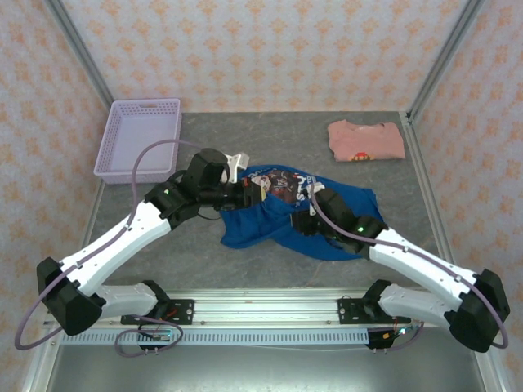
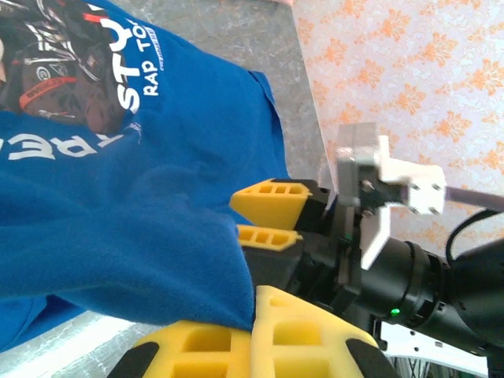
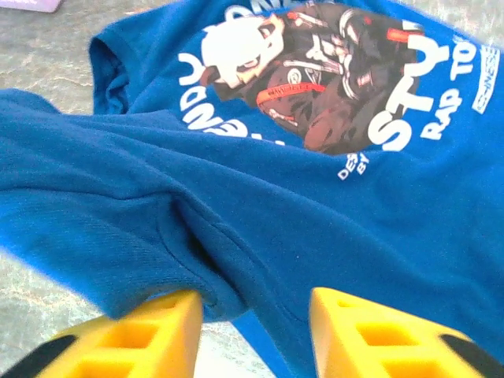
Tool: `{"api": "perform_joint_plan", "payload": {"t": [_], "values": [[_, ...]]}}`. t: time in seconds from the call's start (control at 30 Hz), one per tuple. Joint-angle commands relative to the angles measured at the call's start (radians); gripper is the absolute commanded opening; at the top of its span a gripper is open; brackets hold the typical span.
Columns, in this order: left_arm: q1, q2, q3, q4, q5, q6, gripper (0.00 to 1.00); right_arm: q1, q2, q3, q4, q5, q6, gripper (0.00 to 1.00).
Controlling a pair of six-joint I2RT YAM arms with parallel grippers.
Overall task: Fold the inside-out t-shirt
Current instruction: Adjust the T-shirt at the center of the table.
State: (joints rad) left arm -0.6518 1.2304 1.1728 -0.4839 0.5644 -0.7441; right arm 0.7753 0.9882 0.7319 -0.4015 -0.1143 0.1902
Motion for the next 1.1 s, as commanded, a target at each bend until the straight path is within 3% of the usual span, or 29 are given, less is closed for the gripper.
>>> {"api": "perform_joint_plan", "payload": {"t": [0.0, 0.1, 0.33, 0.53, 0.57, 0.6, 0.7, 0.87, 0.93, 1.07], "values": [[0.003, 0.013, 0.043, -0.042, 0.047, -0.006, 0.0, 0.032, -0.108, 0.008, 0.02, -0.063, -0.125, 0.48], [0.003, 0.022, 0.051, -0.048, 0.049, -0.008, 0.0, 0.065, -0.122, 0.006, 0.106, -0.135, -0.155, 0.48], [0.003, 0.031, 0.056, -0.05, 0.049, -0.012, 0.0, 0.13, 0.012, 0.088, 0.187, -0.149, -0.202, 0.35], [0.001, 0.033, 0.056, -0.046, 0.054, -0.015, 0.0, 0.132, 0.133, 0.133, 0.2, 0.002, -0.187, 0.48], [0.001, 0.033, 0.057, -0.046, 0.053, -0.013, 0.0, 0.132, 0.152, 0.135, 0.208, 0.007, -0.185, 0.45], [0.001, 0.033, 0.057, -0.046, 0.05, -0.01, 0.0, 0.132, 0.167, 0.135, 0.222, -0.003, -0.179, 0.37], [0.003, 0.032, 0.055, -0.048, 0.018, 0.004, 0.0, 0.107, 0.173, 0.119, 0.243, -0.089, -0.143, 0.03], [0.038, 0.034, 0.026, -0.001, -0.067, 0.025, 0.0, -0.013, 0.11, 0.03, 0.383, -0.399, 0.038, 0.0], [0.057, 0.034, 0.014, 0.021, -0.087, 0.045, 0.06, -0.048, 0.104, 0.006, 0.447, -0.469, 0.127, 0.0], [0.073, -0.005, -0.019, 0.031, -0.151, 0.096, 0.34, -0.112, 0.086, -0.048, 0.58, -0.523, 0.29, 0.0]]}}
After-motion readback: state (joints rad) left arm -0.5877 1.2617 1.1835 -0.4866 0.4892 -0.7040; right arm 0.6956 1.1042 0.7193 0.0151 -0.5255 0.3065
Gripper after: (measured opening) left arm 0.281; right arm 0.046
